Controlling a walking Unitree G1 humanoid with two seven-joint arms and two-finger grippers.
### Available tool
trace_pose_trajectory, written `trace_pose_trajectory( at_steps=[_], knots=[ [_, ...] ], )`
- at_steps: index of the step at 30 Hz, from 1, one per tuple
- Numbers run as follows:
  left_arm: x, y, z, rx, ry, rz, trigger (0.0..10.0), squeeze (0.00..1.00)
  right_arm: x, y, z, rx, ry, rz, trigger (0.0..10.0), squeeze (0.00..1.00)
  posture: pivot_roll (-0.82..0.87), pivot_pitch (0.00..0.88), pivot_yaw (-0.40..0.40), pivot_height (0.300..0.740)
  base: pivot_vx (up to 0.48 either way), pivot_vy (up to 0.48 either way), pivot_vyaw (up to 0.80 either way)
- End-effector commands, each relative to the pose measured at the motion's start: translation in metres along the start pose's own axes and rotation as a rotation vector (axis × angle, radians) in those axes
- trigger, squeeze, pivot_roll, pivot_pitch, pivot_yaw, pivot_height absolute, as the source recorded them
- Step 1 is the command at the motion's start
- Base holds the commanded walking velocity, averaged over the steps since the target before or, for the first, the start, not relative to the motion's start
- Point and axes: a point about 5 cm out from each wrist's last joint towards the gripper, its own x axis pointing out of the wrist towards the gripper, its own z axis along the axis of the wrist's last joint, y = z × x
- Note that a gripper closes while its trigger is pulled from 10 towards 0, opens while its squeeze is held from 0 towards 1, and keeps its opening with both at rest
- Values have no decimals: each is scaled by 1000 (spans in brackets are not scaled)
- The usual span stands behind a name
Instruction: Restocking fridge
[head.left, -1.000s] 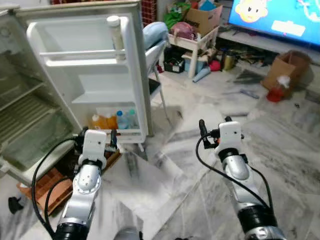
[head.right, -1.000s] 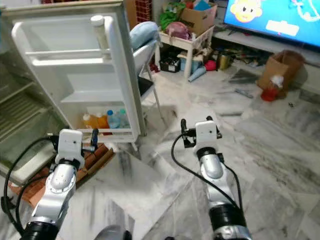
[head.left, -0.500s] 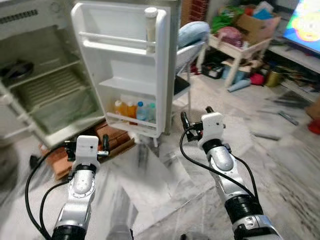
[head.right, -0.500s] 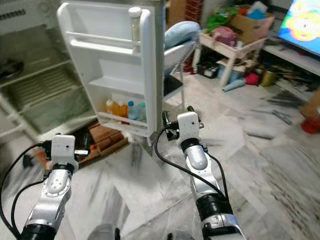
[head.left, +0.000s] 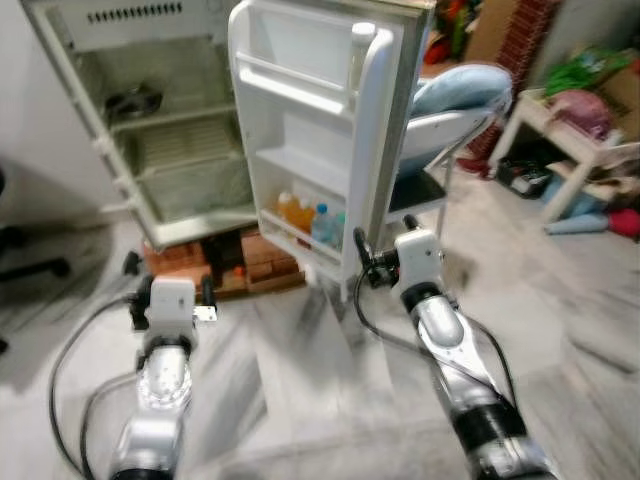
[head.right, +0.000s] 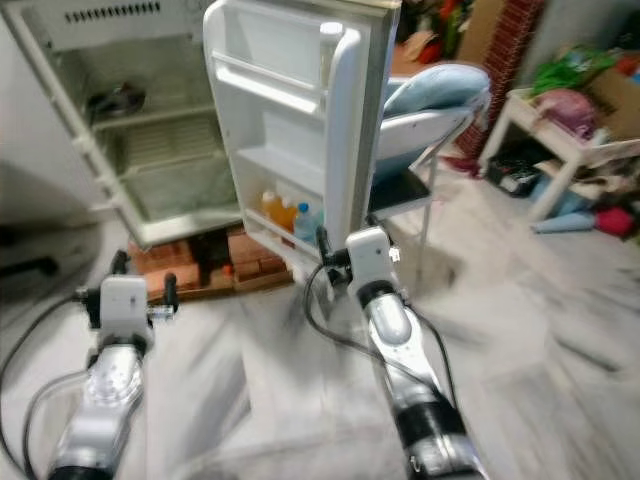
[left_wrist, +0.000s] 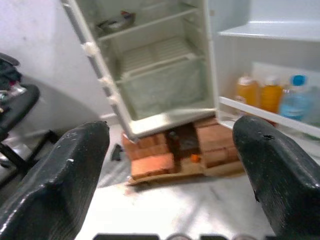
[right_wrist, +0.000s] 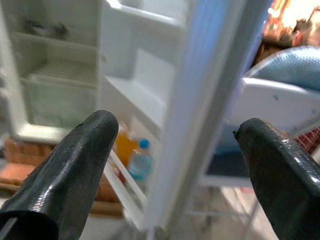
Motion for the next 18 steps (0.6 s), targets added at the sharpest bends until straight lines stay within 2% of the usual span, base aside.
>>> trace_pose_trajectory(
  at_steps=[1, 8, 14, 18],
  knots=[
    [5, 15, 4, 23, -10, 40, 10000, 0, 9, 10, 15, 16, -56, 27, 10000, 0, 127, 23, 14, 740, 458, 0, 800],
    [6, 12, 6, 5, -7, 41, 10000, 0, 10, 10, 18, 3, -67, 37, 10000, 0, 125, 22, 12, 740, 472, 0, 766],
    [5, 8, 5, 27, -3, 25, 10000, 0, 10, 8, 19, 0, -70, 35, 10000, 0, 125, 22, 11, 740, 467, 0, 727],
    [5, 5, 3, 44, 14, 10, 10000, 0, 11, 11, 21, 0, -79, 38, 10000, 0, 123, 20, 9, 740, 172, -367, 181]
  ],
)
